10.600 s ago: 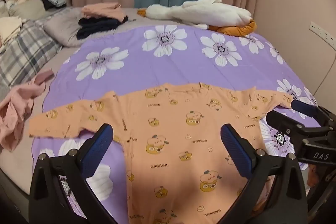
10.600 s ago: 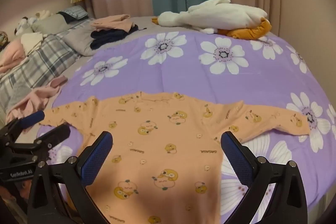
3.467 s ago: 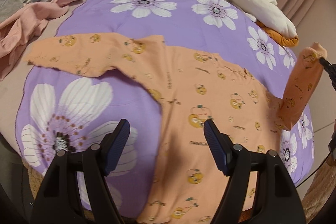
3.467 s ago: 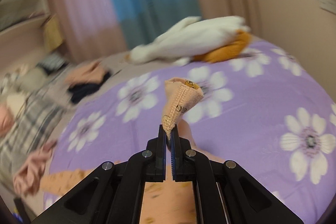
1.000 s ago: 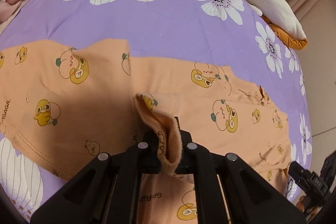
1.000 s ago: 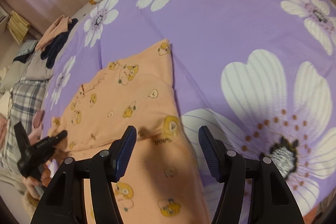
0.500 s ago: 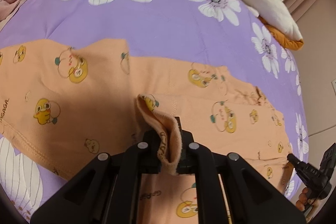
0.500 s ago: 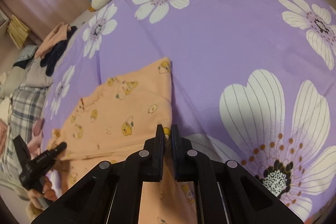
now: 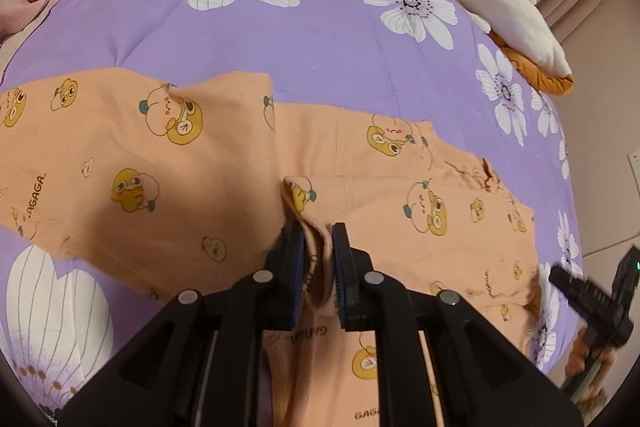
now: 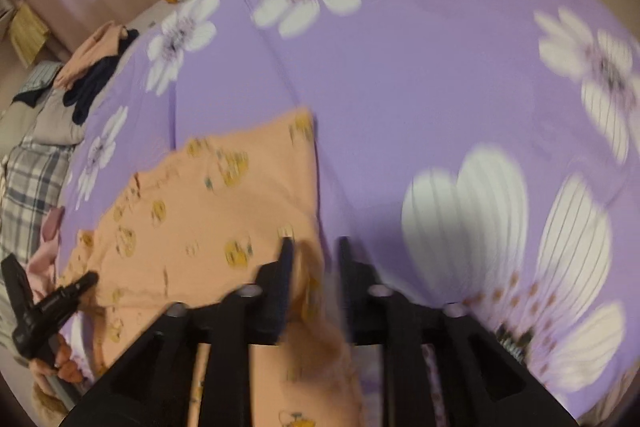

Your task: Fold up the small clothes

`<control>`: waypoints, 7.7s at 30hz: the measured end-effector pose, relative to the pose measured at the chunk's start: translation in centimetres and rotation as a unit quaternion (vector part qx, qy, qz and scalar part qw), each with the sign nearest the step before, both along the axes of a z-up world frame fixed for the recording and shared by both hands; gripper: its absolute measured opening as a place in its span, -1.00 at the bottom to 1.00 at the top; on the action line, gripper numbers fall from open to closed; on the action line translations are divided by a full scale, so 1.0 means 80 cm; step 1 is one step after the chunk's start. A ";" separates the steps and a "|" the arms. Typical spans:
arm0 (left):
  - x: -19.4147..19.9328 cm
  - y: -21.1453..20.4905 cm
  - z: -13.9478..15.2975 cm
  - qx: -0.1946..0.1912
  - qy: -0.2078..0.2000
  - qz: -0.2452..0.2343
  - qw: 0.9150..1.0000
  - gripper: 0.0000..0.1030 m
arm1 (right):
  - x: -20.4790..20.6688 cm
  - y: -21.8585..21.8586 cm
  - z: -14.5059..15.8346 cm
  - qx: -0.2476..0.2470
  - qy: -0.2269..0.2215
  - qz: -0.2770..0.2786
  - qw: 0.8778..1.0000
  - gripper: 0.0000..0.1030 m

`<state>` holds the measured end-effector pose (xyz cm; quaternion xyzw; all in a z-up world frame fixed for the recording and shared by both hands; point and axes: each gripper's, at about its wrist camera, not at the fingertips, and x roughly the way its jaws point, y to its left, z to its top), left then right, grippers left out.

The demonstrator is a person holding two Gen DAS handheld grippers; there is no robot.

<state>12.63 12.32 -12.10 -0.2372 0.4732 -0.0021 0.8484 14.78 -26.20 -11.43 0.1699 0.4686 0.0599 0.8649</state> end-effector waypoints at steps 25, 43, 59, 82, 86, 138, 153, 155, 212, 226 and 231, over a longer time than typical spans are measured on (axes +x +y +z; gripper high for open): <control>-0.008 0.013 -0.024 -0.021 0.014 0.016 1.000 -0.68 | 0.130 0.032 -0.046 -0.047 0.020 0.010 0.999 -0.93; -0.102 0.091 0.029 0.006 -0.007 0.140 0.990 0.66 | 0.008 0.067 0.012 -0.053 -0.041 0.071 0.995 0.21; -0.148 0.222 0.010 -0.040 -0.013 0.282 0.959 0.52 | -0.027 0.083 0.001 -0.013 -0.012 0.062 0.998 0.23; -0.124 0.288 0.012 -0.085 -0.074 0.340 0.934 -0.93 | -0.100 0.064 0.056 -0.012 -0.057 0.009 0.998 0.31; -0.123 0.274 0.043 -0.079 -0.100 0.329 0.936 -0.93 | -0.104 0.063 0.057 -0.007 -0.060 0.012 0.998 0.31; 0.017 -0.078 0.117 0.007 -0.098 -0.007 0.995 -0.94 | -0.129 -0.011 0.039 0.034 -0.072 -0.040 0.996 0.31; 0.049 -0.149 0.023 0.022 -0.007 -0.058 0.998 -0.93 | -0.125 -0.023 0.023 0.028 -0.054 -0.050 0.997 0.31; 0.052 -0.153 0.008 0.021 0.010 -0.062 0.998 -0.92 | -0.124 -0.025 0.020 0.028 -0.050 -0.052 0.997 0.31; -0.173 0.097 0.018 0.045 0.037 0.147 0.987 0.38 | 0.023 0.241 0.070 0.023 -0.058 0.202 0.977 -0.74; -0.107 0.059 0.034 0.061 0.021 0.090 0.994 0.36 | 0.045 0.081 0.031 0.093 -0.024 0.042 0.994 -0.74; -0.068 0.041 0.034 0.055 0.017 0.065 0.996 0.31 | 0.040 0.041 -0.008 0.120 0.018 0.012 0.993 -0.74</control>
